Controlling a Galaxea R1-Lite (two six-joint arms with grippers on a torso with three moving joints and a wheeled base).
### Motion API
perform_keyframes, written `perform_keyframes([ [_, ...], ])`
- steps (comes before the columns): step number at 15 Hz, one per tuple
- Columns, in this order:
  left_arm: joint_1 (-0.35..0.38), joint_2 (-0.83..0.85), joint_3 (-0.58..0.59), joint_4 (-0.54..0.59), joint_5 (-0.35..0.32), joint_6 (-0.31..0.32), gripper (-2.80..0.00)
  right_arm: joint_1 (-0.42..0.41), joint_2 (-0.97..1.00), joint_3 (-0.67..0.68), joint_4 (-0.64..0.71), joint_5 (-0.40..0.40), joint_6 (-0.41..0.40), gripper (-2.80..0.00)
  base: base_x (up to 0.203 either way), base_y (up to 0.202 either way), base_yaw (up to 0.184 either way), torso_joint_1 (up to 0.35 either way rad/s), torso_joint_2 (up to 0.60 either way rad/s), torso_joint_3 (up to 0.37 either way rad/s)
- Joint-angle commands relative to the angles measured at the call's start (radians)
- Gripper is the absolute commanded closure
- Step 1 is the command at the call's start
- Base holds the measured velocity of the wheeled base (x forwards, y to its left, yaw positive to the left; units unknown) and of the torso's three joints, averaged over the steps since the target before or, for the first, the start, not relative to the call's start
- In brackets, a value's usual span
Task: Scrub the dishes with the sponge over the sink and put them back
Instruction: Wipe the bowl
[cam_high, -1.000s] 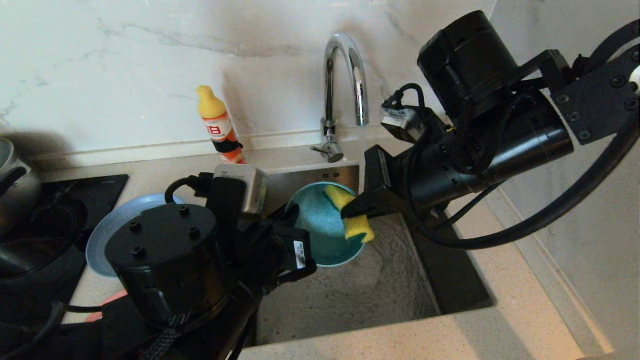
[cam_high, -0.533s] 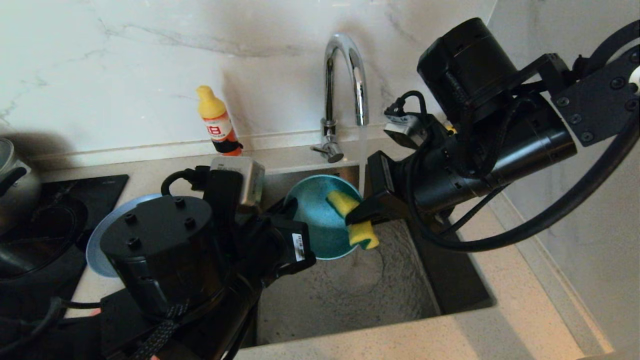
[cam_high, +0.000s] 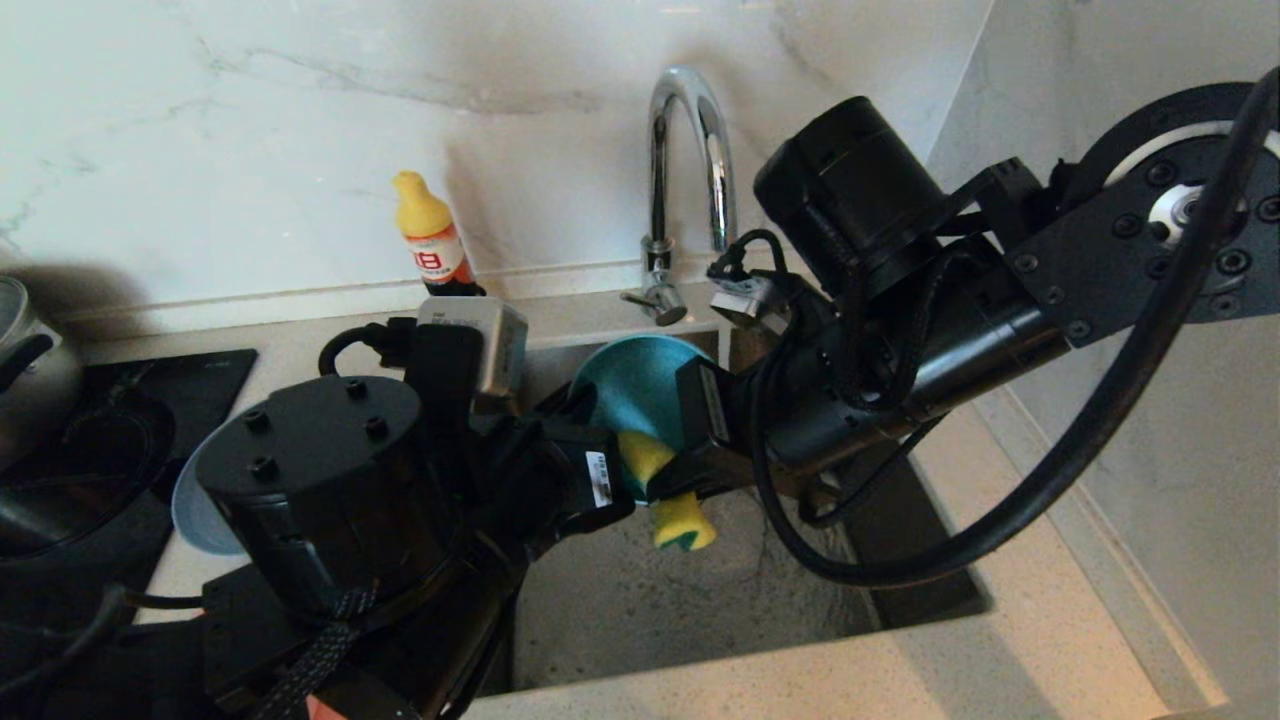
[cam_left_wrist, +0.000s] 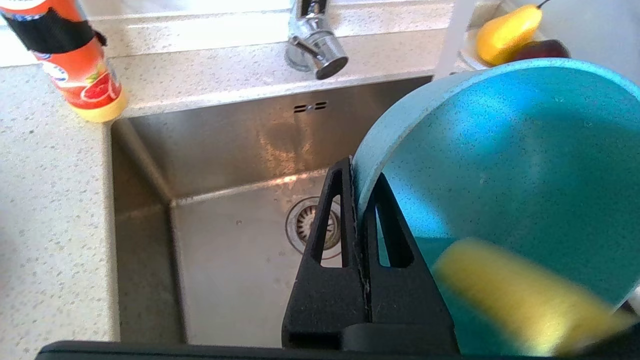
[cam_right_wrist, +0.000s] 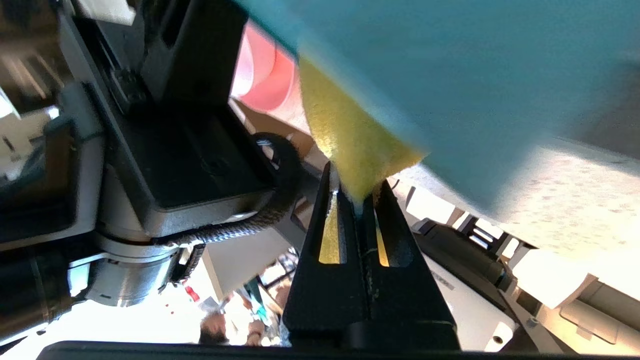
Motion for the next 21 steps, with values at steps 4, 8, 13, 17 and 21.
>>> perform_keyframes([
  [4,0.0,0.006,0.001,-0.006,0.004,-0.003,0.0,0.041,0.032,-0.007,-0.007,0.001,0.003,0.0,0.0,0.0,0.0,0.0,0.0,0.0],
  [8,0.0,0.004,0.006,-0.006,0.006,-0.002,0.0,0.015,-0.011,0.0,0.011,-0.001,0.004,0.0,0.0,0.0,0.0,0.0,0.0,0.0],
  [13,0.0,-0.002,0.0,-0.006,0.008,-0.002,0.0,-0.032,-0.063,0.006,0.028,-0.002,0.003,0.0,0.0,0.0,0.0,0.0,0.0,0.0],
  [17,0.001,-0.004,-0.001,-0.006,0.013,-0.003,0.0,-0.07,-0.071,0.0,0.044,-0.002,0.001,0.0,0.0,0.0,0.0,0.0,0.0,0.0],
  [21,0.0,-0.005,0.013,-0.006,0.013,-0.005,0.0,-0.073,-0.071,-0.005,0.016,-0.003,-0.008,0.0,0.0,0.0,0.0,0.0,0.0,0.0],
])
